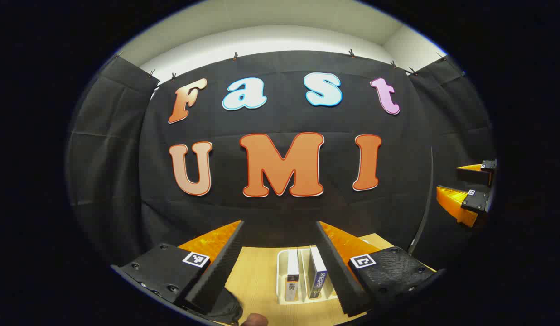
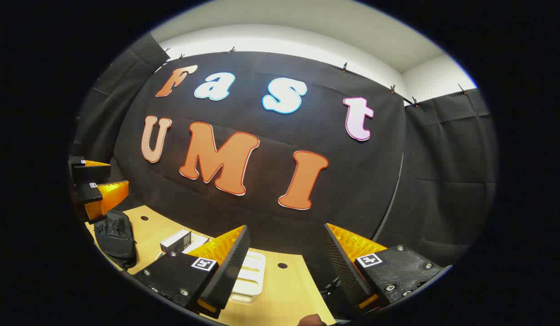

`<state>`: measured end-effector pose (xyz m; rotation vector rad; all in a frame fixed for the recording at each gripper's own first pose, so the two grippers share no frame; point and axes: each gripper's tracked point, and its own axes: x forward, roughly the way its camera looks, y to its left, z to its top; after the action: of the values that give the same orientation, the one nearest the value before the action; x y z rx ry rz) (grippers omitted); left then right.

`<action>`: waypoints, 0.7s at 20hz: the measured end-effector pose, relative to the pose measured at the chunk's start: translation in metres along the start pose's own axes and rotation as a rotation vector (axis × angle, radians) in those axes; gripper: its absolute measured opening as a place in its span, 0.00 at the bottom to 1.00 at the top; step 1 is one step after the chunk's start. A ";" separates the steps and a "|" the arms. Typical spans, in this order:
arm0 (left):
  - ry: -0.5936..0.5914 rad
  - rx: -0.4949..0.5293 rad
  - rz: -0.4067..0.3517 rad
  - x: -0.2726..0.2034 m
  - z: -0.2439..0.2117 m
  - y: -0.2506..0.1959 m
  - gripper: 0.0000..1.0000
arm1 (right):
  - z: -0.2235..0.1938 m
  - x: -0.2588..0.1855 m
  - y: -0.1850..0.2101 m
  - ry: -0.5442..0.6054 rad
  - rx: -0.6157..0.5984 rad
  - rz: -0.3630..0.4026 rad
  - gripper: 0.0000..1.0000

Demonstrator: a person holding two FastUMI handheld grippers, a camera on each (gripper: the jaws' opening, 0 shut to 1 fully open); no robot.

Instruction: Open the schoolbag, grab two books from the bookshelf and put them into the schoolbag.

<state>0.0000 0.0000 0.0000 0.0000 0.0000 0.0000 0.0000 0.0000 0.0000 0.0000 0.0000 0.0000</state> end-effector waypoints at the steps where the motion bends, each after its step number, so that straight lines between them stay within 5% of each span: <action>1: 0.003 -0.004 0.008 0.002 -0.002 0.004 0.97 | 0.000 0.004 0.007 0.003 0.004 0.019 0.97; 14: -0.059 -0.023 0.125 0.024 -0.010 0.008 0.96 | -0.013 0.054 0.038 -0.056 0.165 0.180 0.96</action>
<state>0.0236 0.0083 -0.0095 -0.0231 -0.0590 0.1247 0.0538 0.0376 -0.0133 0.1654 -0.0556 0.1805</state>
